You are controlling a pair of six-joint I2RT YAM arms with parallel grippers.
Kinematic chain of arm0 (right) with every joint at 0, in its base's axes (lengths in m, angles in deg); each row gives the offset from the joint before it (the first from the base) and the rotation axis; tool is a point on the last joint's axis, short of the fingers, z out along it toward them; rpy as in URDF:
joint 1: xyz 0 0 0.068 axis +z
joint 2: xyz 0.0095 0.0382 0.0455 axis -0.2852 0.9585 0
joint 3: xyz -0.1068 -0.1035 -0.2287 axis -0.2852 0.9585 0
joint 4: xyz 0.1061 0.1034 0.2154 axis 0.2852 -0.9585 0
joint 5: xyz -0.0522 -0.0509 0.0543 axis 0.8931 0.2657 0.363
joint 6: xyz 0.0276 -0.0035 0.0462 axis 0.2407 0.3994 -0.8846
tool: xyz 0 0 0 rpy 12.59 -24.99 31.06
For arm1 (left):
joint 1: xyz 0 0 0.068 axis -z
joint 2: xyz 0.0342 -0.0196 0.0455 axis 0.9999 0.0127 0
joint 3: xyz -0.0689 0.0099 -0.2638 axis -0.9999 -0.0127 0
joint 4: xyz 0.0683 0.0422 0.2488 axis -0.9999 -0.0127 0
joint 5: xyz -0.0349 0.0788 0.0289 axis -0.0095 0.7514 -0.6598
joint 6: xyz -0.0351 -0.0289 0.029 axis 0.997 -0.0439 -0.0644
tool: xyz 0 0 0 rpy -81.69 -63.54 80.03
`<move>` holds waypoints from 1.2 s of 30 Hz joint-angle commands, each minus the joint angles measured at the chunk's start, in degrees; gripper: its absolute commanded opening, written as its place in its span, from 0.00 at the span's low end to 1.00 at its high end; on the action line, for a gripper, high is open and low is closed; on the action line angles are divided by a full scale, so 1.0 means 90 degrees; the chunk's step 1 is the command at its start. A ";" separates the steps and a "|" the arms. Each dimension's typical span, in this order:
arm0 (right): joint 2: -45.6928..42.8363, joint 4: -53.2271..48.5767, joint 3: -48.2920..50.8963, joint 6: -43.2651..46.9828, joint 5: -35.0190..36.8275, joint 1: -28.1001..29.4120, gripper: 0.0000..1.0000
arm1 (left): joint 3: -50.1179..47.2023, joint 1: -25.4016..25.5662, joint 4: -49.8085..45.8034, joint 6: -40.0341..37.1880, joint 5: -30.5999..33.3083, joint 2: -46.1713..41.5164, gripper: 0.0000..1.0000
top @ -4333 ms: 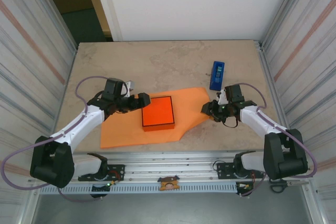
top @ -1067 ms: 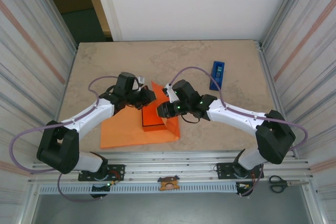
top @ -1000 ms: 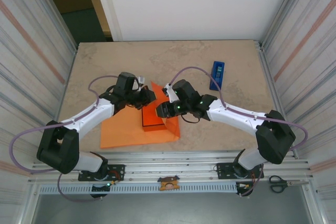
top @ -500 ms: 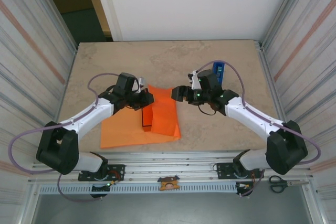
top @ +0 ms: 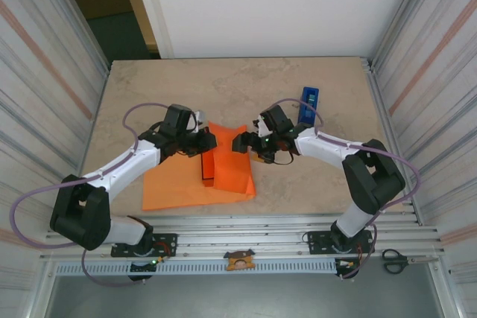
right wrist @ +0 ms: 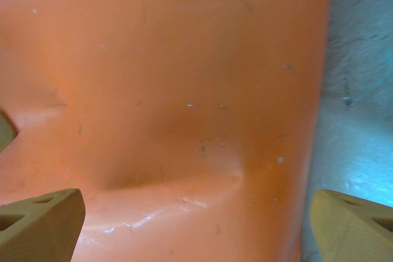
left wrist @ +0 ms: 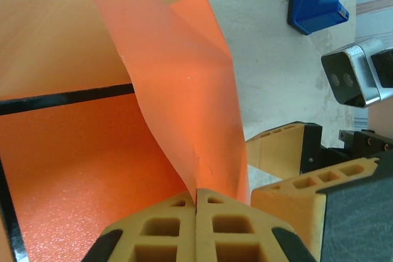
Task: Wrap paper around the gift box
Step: First fold the wrapping paper around the gift box.
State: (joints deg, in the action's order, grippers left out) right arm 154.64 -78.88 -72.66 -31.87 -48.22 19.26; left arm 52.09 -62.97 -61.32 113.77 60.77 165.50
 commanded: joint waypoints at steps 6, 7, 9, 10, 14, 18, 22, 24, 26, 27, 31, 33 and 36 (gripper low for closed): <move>0.0358 -0.0302 -0.0254 0.0018 -0.0113 0.0132 0.93 | -0.0100 -0.0061 -0.0185 -0.0111 0.0193 -0.0026 0.04; 0.0423 -0.0359 -0.0278 0.0026 -0.0109 0.0135 0.93 | -0.0107 -0.0061 -0.0215 -0.0116 0.0228 -0.0026 0.04; 0.0508 -0.0420 -0.0308 0.0047 -0.0102 0.0174 0.93 | -0.0118 -0.0061 -0.0246 -0.0123 0.0251 -0.0034 0.04; 0.0534 -0.0442 -0.0318 0.0057 -0.0054 0.0197 0.93 | -0.0123 -0.0061 -0.0265 -0.0119 0.0276 -0.0036 0.04; 0.0595 -0.0458 -0.0299 0.0046 0.0031 0.0256 0.93 | -0.0138 -0.0061 -0.0377 -0.0115 0.0380 -0.0036 0.05; 0.0611 -0.0539 -0.0291 -0.0011 0.0219 0.0285 0.92 | -0.0100 -0.0061 -0.0574 -0.0136 0.0565 -0.0074 0.21; 0.0668 -0.0585 -0.0287 -0.0011 0.0218 0.0296 0.91 | -0.0038 -0.0061 -0.0875 -0.0196 0.0899 -0.0231 0.43; 0.0677 -0.0595 -0.0289 -0.0007 0.0221 0.0321 0.91 | -0.0040 -0.0061 -0.1037 -0.0164 0.1202 -0.0350 0.64; 0.0686 -0.0610 -0.0299 -0.0002 0.0240 0.0330 0.91 | -0.0077 -0.0061 -0.1112 -0.0175 0.1402 -0.0425 0.73; 0.0681 -0.0611 -0.0299 -0.0001 0.0245 0.0341 0.91 | -0.0095 -0.0071 -0.1130 -0.0181 0.1426 -0.0419 0.79; 0.0679 -0.0614 -0.0308 -0.0001 0.0259 0.0355 0.91 | -0.0022 -0.0081 -0.1112 -0.0316 0.1026 -0.0068 0.88; 0.0688 -0.0604 -0.0318 -0.0001 0.0258 0.0364 0.91 | 0.0029 -0.0081 -0.1058 -0.0376 0.0793 0.0180 0.90; 0.0689 -0.0590 -0.0328 -0.0004 0.0257 0.0374 0.91 | 0.0038 -0.0081 -0.0943 -0.0410 0.0705 0.0395 0.90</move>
State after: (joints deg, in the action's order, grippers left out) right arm 160.00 -82.75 -74.28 -31.87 -46.65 22.11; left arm 51.76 -63.45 -69.62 111.76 68.72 167.51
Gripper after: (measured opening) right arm 0.909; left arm 0.902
